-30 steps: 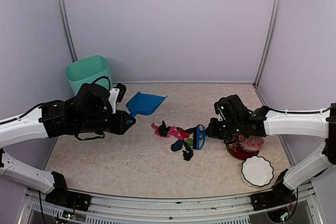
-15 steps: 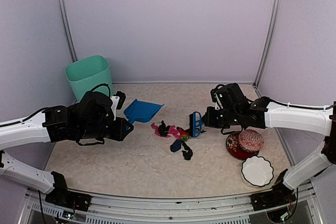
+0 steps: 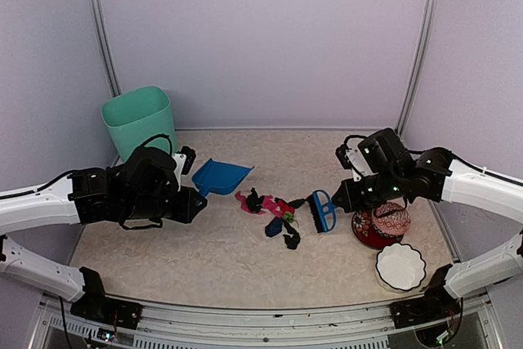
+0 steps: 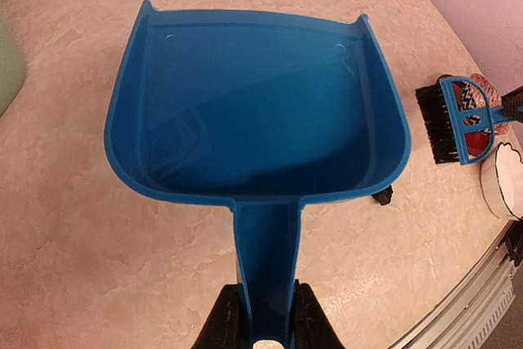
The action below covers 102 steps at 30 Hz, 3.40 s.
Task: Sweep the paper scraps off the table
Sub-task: Sweep the paper scraps at the center of the board, then sweep the paper scraps into the dustpan.
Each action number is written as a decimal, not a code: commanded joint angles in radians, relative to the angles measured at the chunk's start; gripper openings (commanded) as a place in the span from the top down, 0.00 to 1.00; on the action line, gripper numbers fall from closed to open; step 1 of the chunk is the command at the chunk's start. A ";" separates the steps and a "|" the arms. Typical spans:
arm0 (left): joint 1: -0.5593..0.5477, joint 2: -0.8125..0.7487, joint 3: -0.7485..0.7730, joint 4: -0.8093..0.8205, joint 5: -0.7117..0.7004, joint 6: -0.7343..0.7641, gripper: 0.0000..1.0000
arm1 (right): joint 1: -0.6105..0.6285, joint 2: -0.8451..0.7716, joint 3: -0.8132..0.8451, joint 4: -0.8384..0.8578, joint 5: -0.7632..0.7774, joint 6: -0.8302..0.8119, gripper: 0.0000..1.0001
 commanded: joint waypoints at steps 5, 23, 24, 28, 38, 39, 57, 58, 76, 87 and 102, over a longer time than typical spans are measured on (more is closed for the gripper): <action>-0.008 0.004 0.013 0.029 -0.002 0.022 1.00 | 0.028 0.023 -0.117 -0.014 -0.252 -0.023 1.00; -0.035 0.027 -0.028 -0.005 0.021 -0.025 1.00 | 0.046 0.252 0.045 0.308 -0.165 0.038 1.00; -0.038 0.027 -0.031 -0.009 0.017 -0.027 1.00 | 0.046 0.248 0.064 0.296 -0.151 0.032 1.00; -0.044 0.013 -0.047 -0.014 0.011 -0.041 1.00 | 0.046 0.213 0.115 0.231 -0.103 0.005 1.00; -0.099 0.000 -0.100 -0.042 0.014 -0.094 1.00 | 0.027 0.091 0.133 0.112 0.163 -0.050 1.00; -0.112 0.003 -0.104 -0.047 0.012 -0.100 1.00 | 0.021 0.089 0.133 0.099 0.196 -0.088 1.00; -0.345 0.202 -0.166 0.005 -0.023 -0.210 1.00 | -0.034 0.403 0.160 0.103 0.464 -0.357 1.00; -0.345 0.216 -0.160 0.011 -0.026 -0.209 1.00 | -0.034 0.424 0.166 0.111 0.455 -0.367 1.00; -0.273 0.436 -0.086 0.134 0.041 -0.144 1.00 | 0.153 0.537 0.262 0.141 0.269 -0.493 1.00; -0.256 0.504 -0.062 0.155 0.075 -0.122 1.00 | 0.279 0.530 0.318 0.065 0.133 -0.527 1.00; -0.246 0.438 -0.122 0.139 0.055 -0.147 1.00 | 0.357 0.423 0.338 0.085 0.277 -0.500 1.00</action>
